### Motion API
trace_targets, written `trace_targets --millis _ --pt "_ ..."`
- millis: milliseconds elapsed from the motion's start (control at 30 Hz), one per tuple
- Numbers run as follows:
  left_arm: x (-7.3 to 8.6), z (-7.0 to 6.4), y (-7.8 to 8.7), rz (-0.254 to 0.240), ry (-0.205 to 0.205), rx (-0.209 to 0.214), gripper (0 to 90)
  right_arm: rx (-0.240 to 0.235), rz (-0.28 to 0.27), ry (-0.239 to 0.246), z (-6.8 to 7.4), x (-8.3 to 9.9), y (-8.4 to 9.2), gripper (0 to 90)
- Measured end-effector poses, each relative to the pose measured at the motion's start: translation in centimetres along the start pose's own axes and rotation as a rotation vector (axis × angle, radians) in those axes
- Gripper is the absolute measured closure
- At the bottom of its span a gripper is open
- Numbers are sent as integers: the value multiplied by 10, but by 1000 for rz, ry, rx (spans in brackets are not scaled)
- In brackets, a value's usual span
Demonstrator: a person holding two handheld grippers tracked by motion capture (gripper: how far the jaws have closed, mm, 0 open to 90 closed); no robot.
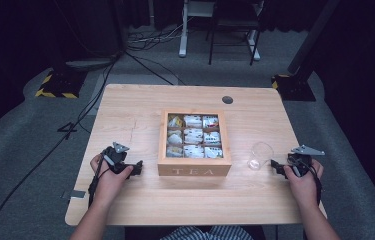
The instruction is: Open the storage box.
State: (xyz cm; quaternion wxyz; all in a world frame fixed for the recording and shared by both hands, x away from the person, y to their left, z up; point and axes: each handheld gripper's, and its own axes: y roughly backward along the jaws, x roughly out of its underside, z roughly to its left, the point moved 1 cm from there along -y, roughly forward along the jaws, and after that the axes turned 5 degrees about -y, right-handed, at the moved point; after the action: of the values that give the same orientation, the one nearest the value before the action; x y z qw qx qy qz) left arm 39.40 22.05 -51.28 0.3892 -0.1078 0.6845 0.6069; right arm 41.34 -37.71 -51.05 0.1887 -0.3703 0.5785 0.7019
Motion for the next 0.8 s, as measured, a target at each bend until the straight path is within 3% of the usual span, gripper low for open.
trace_targets --millis 367,533,667,800 --pt "0 0 0 -6 -1 4 14 -2 2 3 0 0 0 171" --pt "-2 0 1 -40 -10 19 165 -2 2 3 0 0 0 171" --pt "-6 1 5 -37 -30 13 204 -2 2 3 0 0 0 171" --pt "-20 -3 19 -74 -41 46 225 -2 2 3 0 0 0 171"
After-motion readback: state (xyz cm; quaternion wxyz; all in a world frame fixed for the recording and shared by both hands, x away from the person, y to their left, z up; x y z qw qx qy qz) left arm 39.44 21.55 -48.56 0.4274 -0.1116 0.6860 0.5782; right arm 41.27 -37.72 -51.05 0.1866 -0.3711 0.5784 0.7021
